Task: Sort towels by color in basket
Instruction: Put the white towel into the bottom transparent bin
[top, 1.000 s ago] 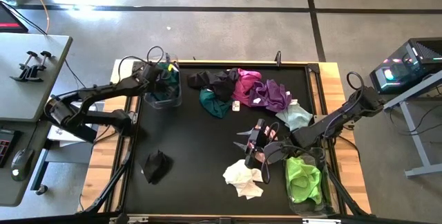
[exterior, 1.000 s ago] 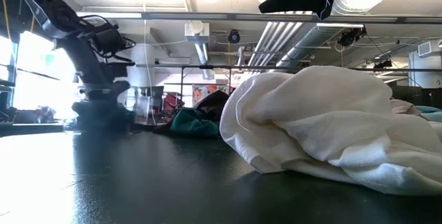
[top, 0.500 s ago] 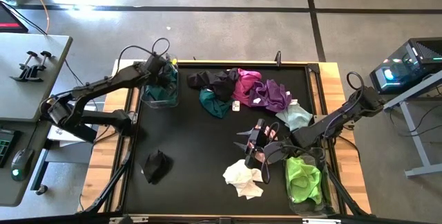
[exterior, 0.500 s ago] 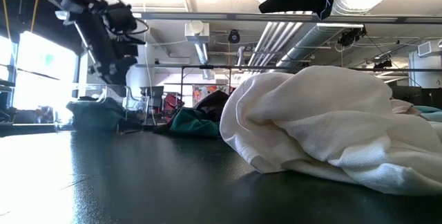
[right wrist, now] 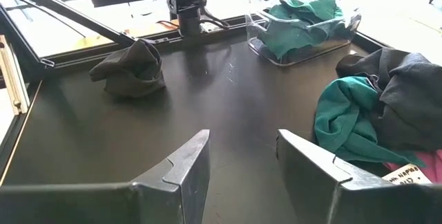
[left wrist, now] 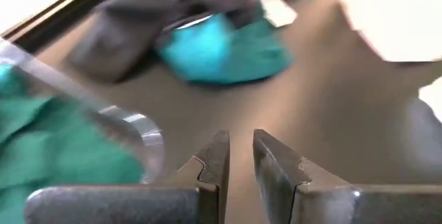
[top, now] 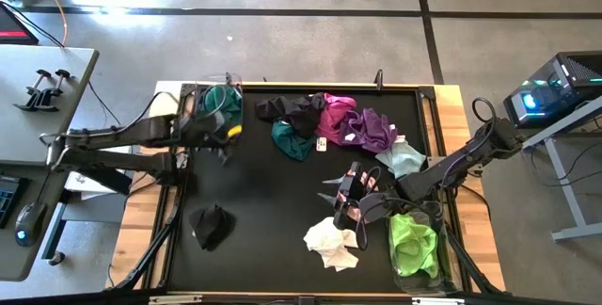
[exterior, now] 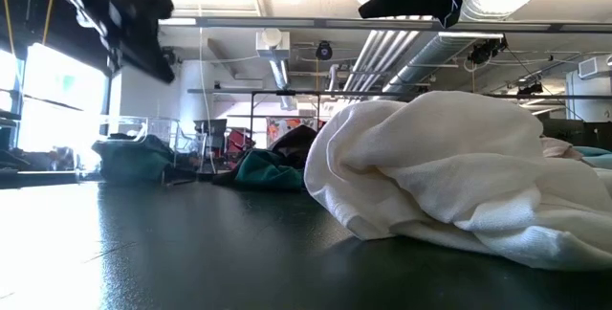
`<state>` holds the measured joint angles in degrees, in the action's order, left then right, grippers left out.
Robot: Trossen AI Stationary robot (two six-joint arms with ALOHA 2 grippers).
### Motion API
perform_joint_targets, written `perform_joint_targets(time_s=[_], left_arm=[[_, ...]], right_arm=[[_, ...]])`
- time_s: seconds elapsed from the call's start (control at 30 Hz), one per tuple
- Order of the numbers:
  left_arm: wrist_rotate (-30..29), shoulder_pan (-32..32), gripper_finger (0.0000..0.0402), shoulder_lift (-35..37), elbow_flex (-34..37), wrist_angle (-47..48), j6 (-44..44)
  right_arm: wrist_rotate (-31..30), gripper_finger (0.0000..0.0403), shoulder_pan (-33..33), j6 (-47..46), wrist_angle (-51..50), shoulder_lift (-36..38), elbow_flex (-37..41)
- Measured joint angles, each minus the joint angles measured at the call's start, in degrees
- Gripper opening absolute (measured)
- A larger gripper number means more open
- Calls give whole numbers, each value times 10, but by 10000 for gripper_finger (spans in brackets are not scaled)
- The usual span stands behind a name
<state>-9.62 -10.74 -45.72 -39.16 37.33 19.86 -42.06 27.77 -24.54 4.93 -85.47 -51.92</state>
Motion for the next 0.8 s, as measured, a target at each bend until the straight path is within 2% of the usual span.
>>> perform_joint_targets(time_s=[0.13,0.2,0.4,0.53,0.6,0.73,0.8], left_arm=[[-35,129,53,15,0,-56,26],[-72,192,53,9,0,-105,12],[-215,339,53,-62,0,-321,-136],[-230,385,53,-142,0,-457,-239],[-231,400,53,-177,0,-493,-268],[-274,423,53,-222,0,-493,-248],[-295,435,53,-226,-10,-438,-209]], right_arm=[[0,161,0,5,0,0,0],[0,161,0,5,0,0,0],[0,161,0,4,0,0,0],[0,161,0,11,0,0,0],[0,161,0,13,0,0,0],[0,161,0,25,0,0,0],[0,161,0,25,0,0,0]])
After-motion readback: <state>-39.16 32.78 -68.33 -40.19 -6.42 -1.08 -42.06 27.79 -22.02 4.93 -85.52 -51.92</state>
